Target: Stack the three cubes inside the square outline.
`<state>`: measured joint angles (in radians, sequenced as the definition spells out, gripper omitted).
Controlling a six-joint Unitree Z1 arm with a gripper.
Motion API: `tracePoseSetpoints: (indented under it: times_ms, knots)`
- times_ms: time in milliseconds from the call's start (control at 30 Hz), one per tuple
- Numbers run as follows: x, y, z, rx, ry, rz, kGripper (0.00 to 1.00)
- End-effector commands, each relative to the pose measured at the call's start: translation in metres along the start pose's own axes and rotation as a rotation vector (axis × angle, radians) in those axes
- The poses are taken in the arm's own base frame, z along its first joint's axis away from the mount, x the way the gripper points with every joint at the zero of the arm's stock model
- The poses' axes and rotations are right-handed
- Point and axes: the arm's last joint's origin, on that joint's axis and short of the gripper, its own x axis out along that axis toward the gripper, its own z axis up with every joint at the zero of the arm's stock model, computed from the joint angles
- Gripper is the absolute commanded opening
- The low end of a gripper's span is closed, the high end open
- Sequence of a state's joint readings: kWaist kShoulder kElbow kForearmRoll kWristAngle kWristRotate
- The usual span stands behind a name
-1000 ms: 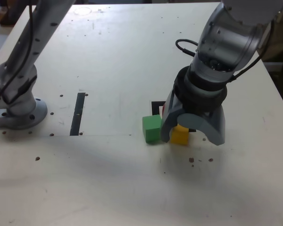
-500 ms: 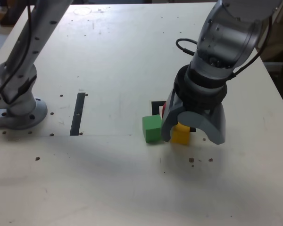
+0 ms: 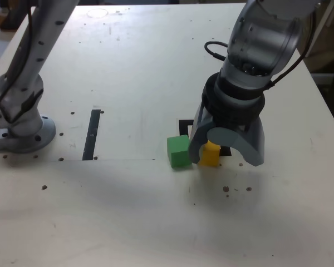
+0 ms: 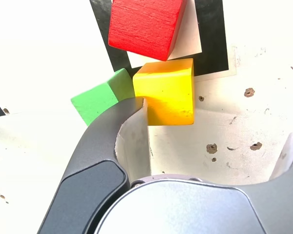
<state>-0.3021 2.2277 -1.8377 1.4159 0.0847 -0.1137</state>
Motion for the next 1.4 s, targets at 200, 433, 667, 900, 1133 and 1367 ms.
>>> tracePoseSetpoints:
  times_ms: [200, 433, 667, 900, 1133, 1367]
  knots:
    - [0.002, 0.0, -0.002, 0.0, 0.015, -0.003, 0.97]
    - [0.003, 0.002, -0.005, -0.004, 0.028, 0.0, 0.97]
    - [0.007, 0.001, 0.004, 0.008, 0.024, -0.01, 0.97]
    - [0.012, -0.002, 0.017, 0.032, 0.017, -0.031, 0.97]
    - [0.013, -0.005, 0.024, 0.049, 0.008, -0.039, 0.97]
    - [0.013, -0.004, 0.02, 0.033, 0.018, -0.025, 0.97]
